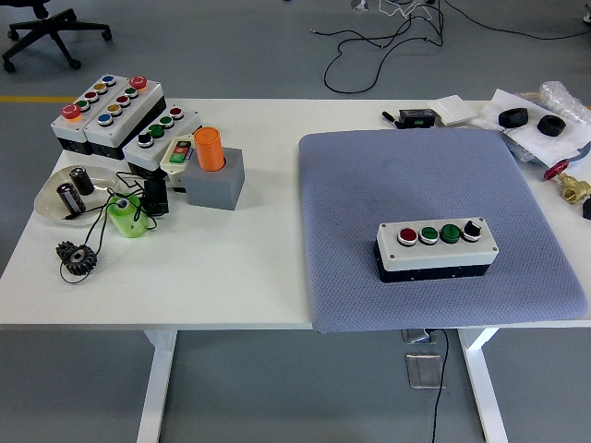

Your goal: Pick up the button,place it on the desk,press the button,press the button

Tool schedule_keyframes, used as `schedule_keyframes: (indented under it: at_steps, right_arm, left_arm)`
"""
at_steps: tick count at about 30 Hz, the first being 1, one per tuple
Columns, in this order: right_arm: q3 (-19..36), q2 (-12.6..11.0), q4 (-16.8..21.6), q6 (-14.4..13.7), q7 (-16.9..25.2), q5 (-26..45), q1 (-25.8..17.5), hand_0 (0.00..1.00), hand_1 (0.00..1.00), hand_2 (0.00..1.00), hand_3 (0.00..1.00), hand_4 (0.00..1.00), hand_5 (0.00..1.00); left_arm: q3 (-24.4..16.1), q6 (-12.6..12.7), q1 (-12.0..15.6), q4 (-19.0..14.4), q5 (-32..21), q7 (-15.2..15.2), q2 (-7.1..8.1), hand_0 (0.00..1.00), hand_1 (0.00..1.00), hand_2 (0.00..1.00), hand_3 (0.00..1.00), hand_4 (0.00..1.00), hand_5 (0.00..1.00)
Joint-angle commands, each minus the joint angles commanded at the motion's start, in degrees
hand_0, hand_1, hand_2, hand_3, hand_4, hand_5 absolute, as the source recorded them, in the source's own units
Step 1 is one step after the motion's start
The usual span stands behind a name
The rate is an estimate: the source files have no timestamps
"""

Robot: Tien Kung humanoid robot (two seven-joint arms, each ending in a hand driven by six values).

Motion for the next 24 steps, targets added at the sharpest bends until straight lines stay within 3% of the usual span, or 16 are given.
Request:
schedule_keyframes:
  at_steps: [18,24]
  right_arm:
    - [-1.58,0.62,-1.05,-0.19,-0.33,-0.72,0.56,0.794,0.771,0.81,0.796,0.696,0.478]
    - [-2.09,0.92,-2.11,1.0,-1.12,-8.4,0.67,0.796,0.772,0.81,0.796,0.683,0.476]
  left_arm:
    - [1.05,-0.14,0.48,0.01,-0.51,0.05,-0.07,0.609,0.553,0.512,0.469,0.272,0.978]
    - [1.76,-0.17,0.75,0.06,-0.87,0.16,-0.15,0.609,0.553,0.515,0.471,0.271,0.981]
